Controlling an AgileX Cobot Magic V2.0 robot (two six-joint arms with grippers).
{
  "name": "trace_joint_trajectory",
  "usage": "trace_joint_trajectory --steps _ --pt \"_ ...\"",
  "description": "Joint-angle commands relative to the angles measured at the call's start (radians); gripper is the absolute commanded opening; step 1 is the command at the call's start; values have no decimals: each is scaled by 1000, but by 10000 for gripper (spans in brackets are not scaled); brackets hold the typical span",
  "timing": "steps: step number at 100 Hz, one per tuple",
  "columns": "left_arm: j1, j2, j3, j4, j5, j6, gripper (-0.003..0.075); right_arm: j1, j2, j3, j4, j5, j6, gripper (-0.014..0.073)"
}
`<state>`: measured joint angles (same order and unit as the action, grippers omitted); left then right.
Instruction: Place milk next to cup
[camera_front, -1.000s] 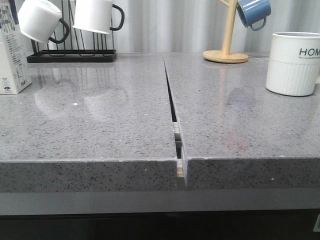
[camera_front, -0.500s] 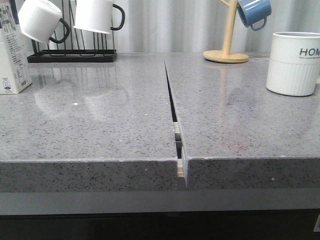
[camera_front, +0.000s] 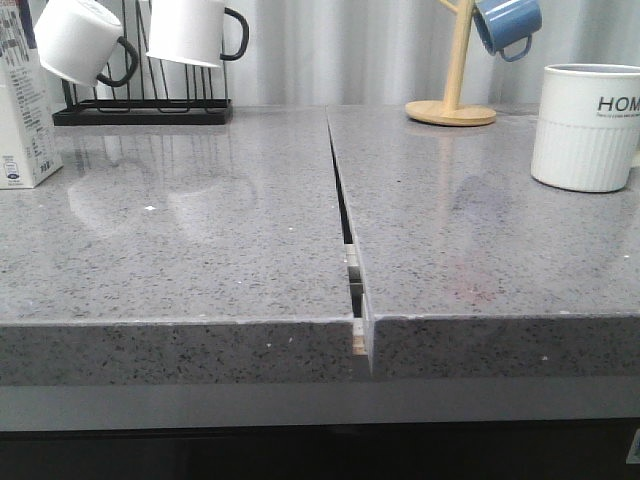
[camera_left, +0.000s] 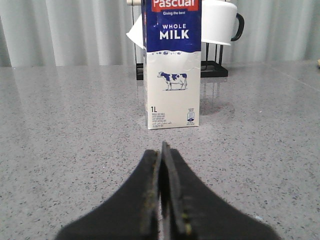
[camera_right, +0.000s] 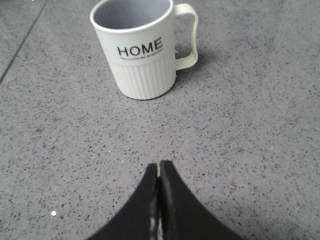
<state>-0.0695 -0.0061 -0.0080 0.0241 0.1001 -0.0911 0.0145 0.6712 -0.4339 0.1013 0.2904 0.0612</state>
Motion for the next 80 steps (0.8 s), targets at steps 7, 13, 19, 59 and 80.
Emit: trace_joint_trajectory --steps 7,13,19,59,80 --pt "-4 -31 51 1 -76 -8 -21 1 47 -38 -19 -108 0 -48" --pt "-4 -31 51 1 -76 -8 -21 1 61 -38 -36 -119 0 96" --pt "-4 -31 51 1 -76 -8 -21 1 69 -38 -50 -132 0 228" --pt "-4 -31 51 1 -76 -8 -21 -79 228 -38 -94 -393 0 528" --pt "-4 -31 51 1 -76 -8 -21 -129 364 -38 -138 -571 -1 528"
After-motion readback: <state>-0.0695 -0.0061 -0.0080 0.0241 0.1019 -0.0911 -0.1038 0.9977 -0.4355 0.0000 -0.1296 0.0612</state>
